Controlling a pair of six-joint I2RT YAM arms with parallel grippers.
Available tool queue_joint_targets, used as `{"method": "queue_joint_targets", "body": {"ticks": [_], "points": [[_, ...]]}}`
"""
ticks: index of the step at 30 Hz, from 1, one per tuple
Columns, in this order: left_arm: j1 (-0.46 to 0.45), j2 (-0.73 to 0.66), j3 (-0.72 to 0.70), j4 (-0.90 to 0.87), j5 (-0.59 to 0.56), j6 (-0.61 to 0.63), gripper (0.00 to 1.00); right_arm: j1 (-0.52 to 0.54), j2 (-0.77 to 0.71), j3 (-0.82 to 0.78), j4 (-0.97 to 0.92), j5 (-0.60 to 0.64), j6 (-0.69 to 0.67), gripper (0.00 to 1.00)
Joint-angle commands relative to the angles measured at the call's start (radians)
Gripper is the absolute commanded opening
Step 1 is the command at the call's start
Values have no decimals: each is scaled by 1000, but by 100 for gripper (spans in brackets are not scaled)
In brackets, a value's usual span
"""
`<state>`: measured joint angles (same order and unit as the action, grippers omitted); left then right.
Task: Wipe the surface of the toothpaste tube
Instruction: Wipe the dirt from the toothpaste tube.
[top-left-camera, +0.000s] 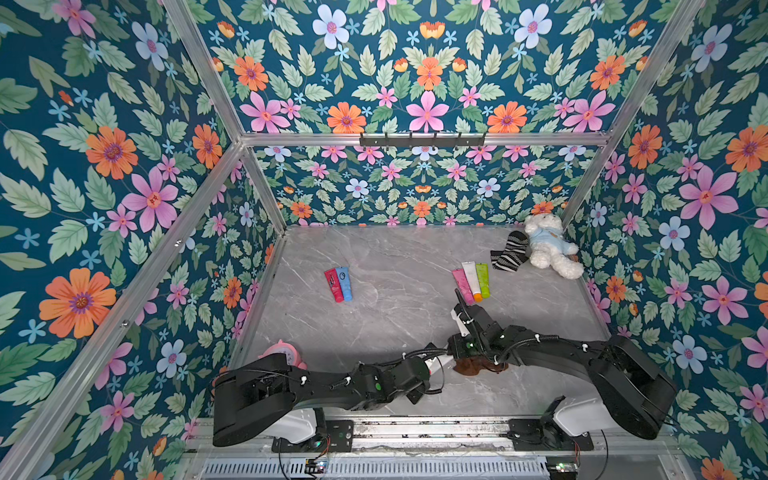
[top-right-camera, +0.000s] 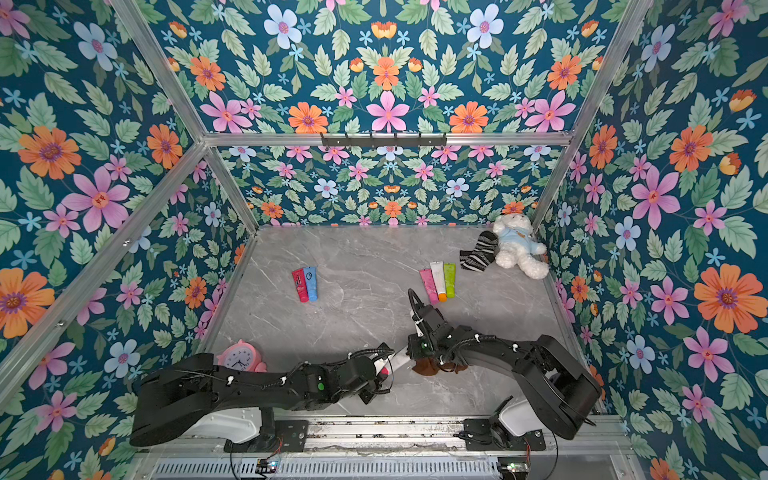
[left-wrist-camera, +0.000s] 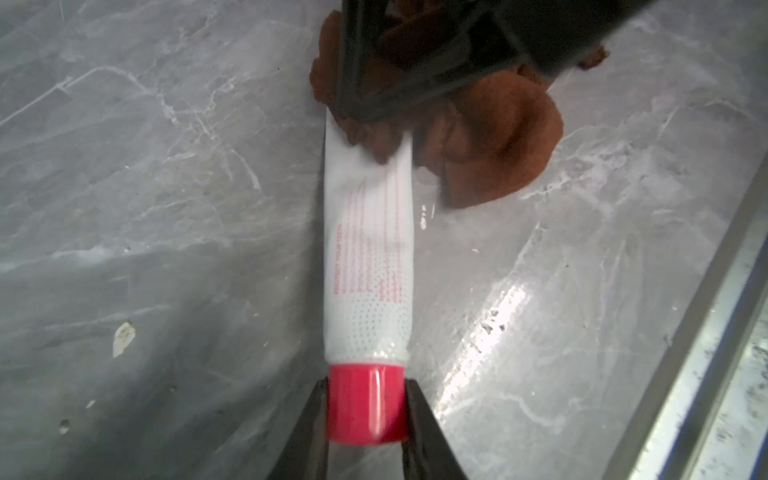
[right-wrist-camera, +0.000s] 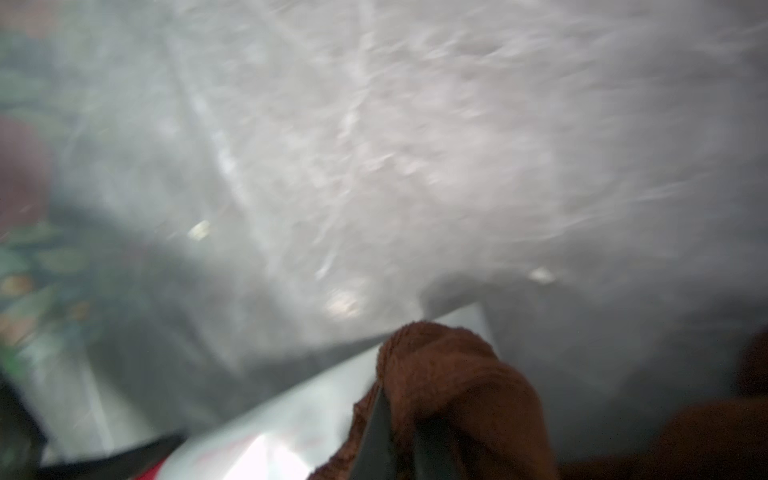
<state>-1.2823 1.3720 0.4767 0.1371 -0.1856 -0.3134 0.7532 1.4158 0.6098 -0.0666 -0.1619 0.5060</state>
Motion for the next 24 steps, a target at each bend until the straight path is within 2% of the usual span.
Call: {"method": "queue_joint_targets", "body": {"ticks": [1,4,6,11,18,22,24], "points": [[3,4,9,12,-45,-7,0,43,-38,-9,18,-102,31,0],[3,4,10,13,-45,-8,0,57,-42,-35,105,-187,72,0],[3,8,11,13,-42,-6,0,57,-21,-46,134,-197,78,0],[3,14,12,13,-41,-6,0,47,11,-58,135,-113,70,0],[2,6,10,13,-40,-7,0,-67,0,-50,-36,29,26,0],[3,13,14,10,-43,-7,0,-101,-61,-56,-98,77,16,0],[3,16,14,9,-43,-9,0,-100,-98,-60,-92,46,11,0]]}}
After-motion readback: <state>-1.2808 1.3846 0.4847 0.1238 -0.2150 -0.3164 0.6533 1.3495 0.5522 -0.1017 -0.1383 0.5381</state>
